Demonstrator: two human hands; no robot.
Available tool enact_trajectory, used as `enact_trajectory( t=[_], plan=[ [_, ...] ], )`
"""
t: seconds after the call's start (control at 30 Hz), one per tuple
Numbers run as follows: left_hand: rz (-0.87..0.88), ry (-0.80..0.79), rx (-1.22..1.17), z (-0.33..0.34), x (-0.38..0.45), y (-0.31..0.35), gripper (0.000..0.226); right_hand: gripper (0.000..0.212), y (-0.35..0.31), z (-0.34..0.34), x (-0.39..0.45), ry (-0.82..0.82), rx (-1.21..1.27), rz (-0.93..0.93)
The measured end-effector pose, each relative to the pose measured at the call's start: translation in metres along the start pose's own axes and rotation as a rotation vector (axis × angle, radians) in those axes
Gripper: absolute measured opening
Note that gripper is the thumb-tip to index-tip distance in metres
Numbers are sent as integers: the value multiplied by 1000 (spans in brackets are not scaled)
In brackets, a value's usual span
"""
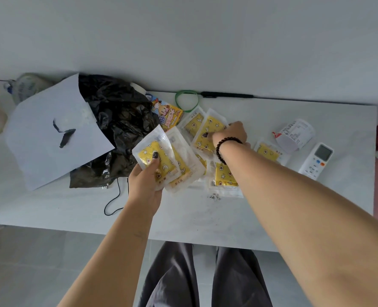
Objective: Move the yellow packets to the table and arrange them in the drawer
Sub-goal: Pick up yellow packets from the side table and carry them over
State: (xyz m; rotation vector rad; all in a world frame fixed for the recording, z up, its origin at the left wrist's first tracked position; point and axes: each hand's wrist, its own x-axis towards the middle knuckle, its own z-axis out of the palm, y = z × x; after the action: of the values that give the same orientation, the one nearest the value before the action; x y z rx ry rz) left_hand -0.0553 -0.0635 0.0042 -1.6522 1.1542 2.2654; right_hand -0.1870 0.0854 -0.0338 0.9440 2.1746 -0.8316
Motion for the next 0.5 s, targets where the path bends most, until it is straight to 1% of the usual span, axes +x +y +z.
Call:
enact_trajectory(
  t=[0.13,0.27,0.3,0.33,0.43,0.47,0.5],
  plan=[
    [-64,-60,-53,-1,2,0,23,69,17,-9,-2,0,38,-31],
    [-119,-121,-106,-1,2,-1,27,74,22,-22,-2,-27,-53,-61],
    [-132,-142,-120,-1,1,0,27,73,25,-24,-3,-31,-43,-79],
    [-146,-163,-129,-1,0,-1,27,69,29,-25,-4,-29,4,-106],
    [-172,-212,-119,-3,-8,2,29,47,48,-32,-26,-6,222,-220],
    [-179,-219,-113,-2,-9,3,28,47,54,-34,-32,-12,298,-231],
    [-180,-229,-110,-1,-11,5,28,51,60,-37,-39,-25,381,-227]
  ],
)
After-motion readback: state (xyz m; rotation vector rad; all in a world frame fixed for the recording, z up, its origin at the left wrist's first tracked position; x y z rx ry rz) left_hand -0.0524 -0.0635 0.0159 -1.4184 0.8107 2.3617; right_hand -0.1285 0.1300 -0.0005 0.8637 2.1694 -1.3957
